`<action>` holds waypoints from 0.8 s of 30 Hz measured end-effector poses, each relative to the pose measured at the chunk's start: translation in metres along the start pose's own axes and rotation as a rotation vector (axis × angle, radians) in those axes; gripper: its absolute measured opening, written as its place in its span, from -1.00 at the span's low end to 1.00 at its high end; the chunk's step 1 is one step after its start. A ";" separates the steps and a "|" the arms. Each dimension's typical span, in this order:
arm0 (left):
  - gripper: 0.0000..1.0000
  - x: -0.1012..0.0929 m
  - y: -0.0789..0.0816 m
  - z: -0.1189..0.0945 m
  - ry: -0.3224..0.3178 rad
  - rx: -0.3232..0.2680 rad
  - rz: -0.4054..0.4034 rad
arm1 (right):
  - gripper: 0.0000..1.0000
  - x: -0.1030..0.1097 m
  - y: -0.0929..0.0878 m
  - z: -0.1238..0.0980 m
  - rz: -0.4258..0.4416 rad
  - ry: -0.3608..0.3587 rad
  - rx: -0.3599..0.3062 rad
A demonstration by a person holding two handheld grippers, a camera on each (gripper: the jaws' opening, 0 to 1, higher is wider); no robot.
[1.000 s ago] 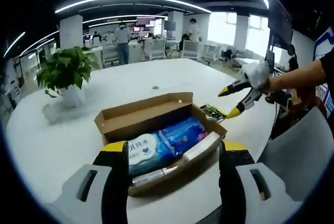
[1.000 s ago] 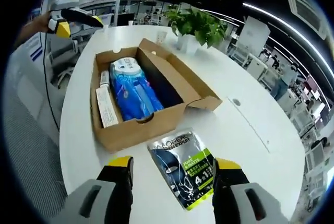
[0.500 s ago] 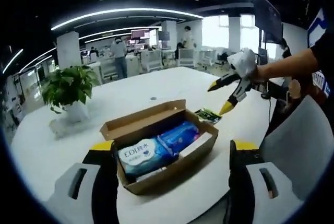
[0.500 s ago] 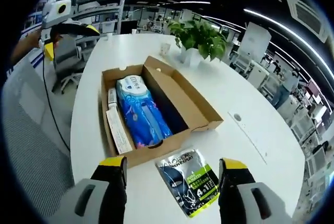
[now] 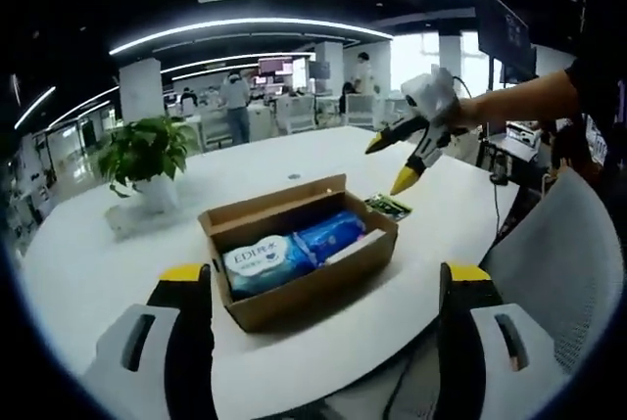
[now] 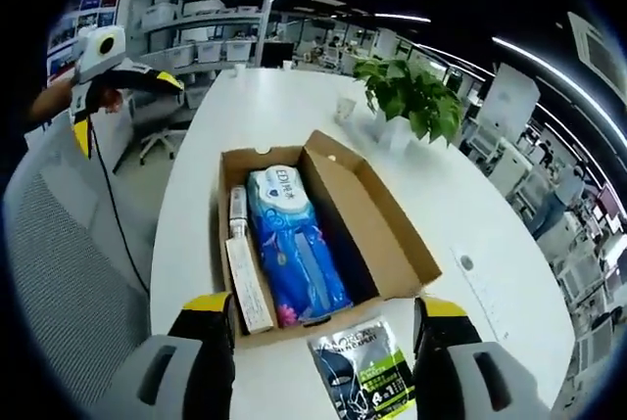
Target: Operate the shoe box by opening the lid, removing the specified soft item, and placing it in the target area until the item is outside and the box remains undamaged.
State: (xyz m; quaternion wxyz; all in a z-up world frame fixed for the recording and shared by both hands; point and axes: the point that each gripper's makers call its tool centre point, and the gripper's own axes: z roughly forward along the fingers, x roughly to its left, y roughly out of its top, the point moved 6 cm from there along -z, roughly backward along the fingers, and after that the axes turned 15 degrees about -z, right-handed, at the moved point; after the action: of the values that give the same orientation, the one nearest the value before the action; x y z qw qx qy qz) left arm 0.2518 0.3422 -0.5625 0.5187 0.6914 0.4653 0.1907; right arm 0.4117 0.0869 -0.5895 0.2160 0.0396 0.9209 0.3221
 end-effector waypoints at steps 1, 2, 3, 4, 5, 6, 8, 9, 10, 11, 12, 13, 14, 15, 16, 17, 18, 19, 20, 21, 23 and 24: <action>0.98 -0.001 -0.001 0.000 -0.002 0.001 0.006 | 0.47 0.000 0.005 0.002 -0.009 0.007 -0.012; 0.98 -0.003 -0.003 0.000 -0.004 0.003 0.014 | 0.47 0.001 0.008 0.004 -0.017 0.014 -0.015; 0.98 -0.004 -0.004 -0.001 -0.002 0.003 0.014 | 0.47 0.001 0.013 0.007 -0.030 0.021 -0.017; 0.98 -0.006 -0.006 -0.001 -0.006 -0.002 0.013 | 0.47 0.001 0.016 0.008 -0.037 0.025 -0.020; 0.98 -0.007 -0.008 -0.001 -0.010 -0.004 0.012 | 0.47 0.001 0.019 0.011 -0.046 0.031 -0.023; 0.98 -0.008 -0.008 0.000 -0.009 -0.003 0.012 | 0.47 0.001 0.022 0.013 -0.053 0.034 -0.025; 0.98 -0.010 -0.014 0.001 -0.020 -0.001 0.000 | 0.45 0.002 0.027 0.019 -0.081 0.045 -0.022; 0.98 -0.011 -0.015 0.001 -0.030 0.006 -0.048 | 0.44 0.002 0.029 0.021 -0.091 0.050 -0.021; 0.98 -0.011 -0.011 0.000 -0.034 -0.017 -0.076 | 0.45 0.003 0.032 0.024 -0.099 0.057 -0.020; 0.98 -0.010 -0.010 -0.001 -0.032 -0.024 -0.073 | 0.45 0.003 0.034 0.026 -0.106 0.065 -0.019; 0.98 -0.011 -0.009 -0.003 -0.029 -0.018 -0.065 | 0.45 0.003 0.037 0.030 -0.121 0.073 -0.016; 0.98 -0.013 -0.008 -0.005 -0.025 -0.021 -0.067 | 0.44 0.003 0.040 0.032 -0.130 0.075 -0.017; 0.98 -0.014 -0.008 -0.006 -0.023 -0.023 -0.067 | 0.44 0.004 0.043 0.036 -0.136 0.081 -0.020; 0.98 -0.016 -0.008 -0.006 -0.019 -0.024 -0.067 | 0.44 0.004 0.045 0.039 -0.141 0.088 -0.020; 0.98 -0.018 -0.008 -0.007 -0.017 -0.025 -0.066 | 0.44 0.004 0.047 0.044 -0.152 0.097 -0.016; 0.98 -0.020 -0.008 -0.008 -0.018 -0.024 -0.066 | 0.44 0.005 0.048 0.047 -0.161 0.103 -0.012; 0.98 -0.023 -0.007 -0.008 -0.019 -0.022 -0.068 | 0.43 0.006 0.050 0.051 -0.176 0.111 -0.007; 0.97 -0.025 -0.007 -0.008 -0.017 -0.023 -0.067 | 0.43 0.007 0.051 0.054 -0.187 0.116 -0.004; 0.92 -0.027 -0.008 -0.007 -0.009 -0.024 -0.060 | 0.43 0.008 0.053 0.059 -0.203 0.126 0.001; 0.87 -0.028 -0.009 -0.007 -0.006 -0.022 -0.051 | 0.42 0.009 0.054 0.063 -0.208 0.129 0.003; 0.83 -0.027 -0.012 -0.004 0.003 -0.009 -0.033 | 0.41 0.012 0.057 0.071 -0.218 0.141 0.005; 0.86 -0.027 -0.013 -0.004 0.005 -0.011 -0.031 | 0.40 0.013 0.058 0.075 -0.225 0.147 0.005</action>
State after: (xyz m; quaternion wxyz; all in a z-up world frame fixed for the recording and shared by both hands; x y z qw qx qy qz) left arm 0.2302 0.3221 -0.5666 0.5242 0.6807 0.4763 0.1869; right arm 0.4279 0.1783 -0.6112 0.1824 -0.0870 0.9338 0.2954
